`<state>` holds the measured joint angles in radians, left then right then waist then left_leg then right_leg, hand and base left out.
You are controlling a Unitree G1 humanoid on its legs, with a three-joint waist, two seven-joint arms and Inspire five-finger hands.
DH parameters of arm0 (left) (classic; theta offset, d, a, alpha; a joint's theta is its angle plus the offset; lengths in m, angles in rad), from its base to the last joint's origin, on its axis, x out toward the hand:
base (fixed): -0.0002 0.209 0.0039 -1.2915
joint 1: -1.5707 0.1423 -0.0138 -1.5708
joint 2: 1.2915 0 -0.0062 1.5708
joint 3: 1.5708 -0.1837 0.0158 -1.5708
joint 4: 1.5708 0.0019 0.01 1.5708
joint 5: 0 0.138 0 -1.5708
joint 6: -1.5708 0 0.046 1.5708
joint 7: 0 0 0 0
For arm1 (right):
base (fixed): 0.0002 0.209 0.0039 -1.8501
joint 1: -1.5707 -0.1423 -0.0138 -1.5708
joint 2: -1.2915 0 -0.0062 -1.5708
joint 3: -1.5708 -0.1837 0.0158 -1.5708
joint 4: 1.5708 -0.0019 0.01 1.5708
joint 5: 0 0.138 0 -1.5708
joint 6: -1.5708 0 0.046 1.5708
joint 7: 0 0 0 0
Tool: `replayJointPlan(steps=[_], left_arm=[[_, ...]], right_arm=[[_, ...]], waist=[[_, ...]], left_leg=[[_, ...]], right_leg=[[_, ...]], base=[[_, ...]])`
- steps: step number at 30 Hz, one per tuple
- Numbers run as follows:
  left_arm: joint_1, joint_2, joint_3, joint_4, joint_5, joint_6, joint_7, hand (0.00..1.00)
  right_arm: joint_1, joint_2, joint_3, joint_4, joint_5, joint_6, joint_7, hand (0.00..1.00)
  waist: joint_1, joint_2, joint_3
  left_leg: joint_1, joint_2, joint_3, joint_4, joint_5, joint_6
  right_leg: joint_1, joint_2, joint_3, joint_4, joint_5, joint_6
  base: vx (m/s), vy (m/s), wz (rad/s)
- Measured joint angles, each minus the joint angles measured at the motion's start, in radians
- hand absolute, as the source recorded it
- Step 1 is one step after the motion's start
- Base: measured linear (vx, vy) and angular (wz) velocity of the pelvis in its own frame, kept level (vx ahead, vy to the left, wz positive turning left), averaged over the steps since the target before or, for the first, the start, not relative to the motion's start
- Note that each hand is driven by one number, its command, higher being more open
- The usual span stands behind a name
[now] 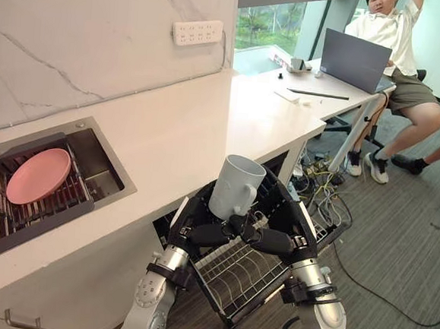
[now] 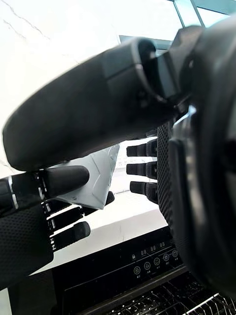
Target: Walk over to the sink, pick up the cup, carry it to the dishwasher, place the cup inside the dishwasher, then close the dishwasher door
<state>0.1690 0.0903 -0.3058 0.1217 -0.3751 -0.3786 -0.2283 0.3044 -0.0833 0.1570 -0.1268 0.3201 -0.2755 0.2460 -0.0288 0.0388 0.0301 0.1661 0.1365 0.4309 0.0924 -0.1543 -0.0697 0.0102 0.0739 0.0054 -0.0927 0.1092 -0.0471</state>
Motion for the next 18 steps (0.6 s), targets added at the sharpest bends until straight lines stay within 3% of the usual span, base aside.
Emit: replayJointPlan(steps=[4, 17, 18], left_arm=[[0.001, 0.027, -0.068, 0.000, 0.000, 0.017, -0.020, 0.30], [0.001, 0.023, -0.074, 0.043, 0.003, 0.043, -0.016, 0.30], [0.001, 0.026, -0.074, 0.058, 0.004, 0.047, -0.016, 0.30]], right_arm=[[-0.001, -0.008, 0.028, 0.001, 0.059, 0.020, -0.013, 0.90], [-0.001, -0.035, 0.045, 0.021, 0.295, 0.140, 0.032, 0.90], [-0.001, -0.037, 0.045, 0.035, 0.317, 0.155, 0.033, 0.30]], waist=[[0.000, -0.001, -0.018], [0.006, -0.006, -0.049], [0.007, -0.009, -0.051]], left_leg=[[0.001, 0.000, 0.000, -0.001, 0.000, 0.000], [0.016, 0.001, 0.016, -0.004, 0.000, 0.000], [0.016, 0.001, 0.016, -0.004, 0.000, 0.000]], right_leg=[[0.000, 0.001, 0.001, 0.000, 0.001, 0.002], [0.006, -0.001, -0.013, 0.000, 0.003, 0.003], [0.007, -0.001, -0.013, 0.000, 0.007, 0.008]], base=[[0.00, 0.000, 0.00], [-0.01, 0.014, -0.03], [0.00, 0.000, 0.00]])
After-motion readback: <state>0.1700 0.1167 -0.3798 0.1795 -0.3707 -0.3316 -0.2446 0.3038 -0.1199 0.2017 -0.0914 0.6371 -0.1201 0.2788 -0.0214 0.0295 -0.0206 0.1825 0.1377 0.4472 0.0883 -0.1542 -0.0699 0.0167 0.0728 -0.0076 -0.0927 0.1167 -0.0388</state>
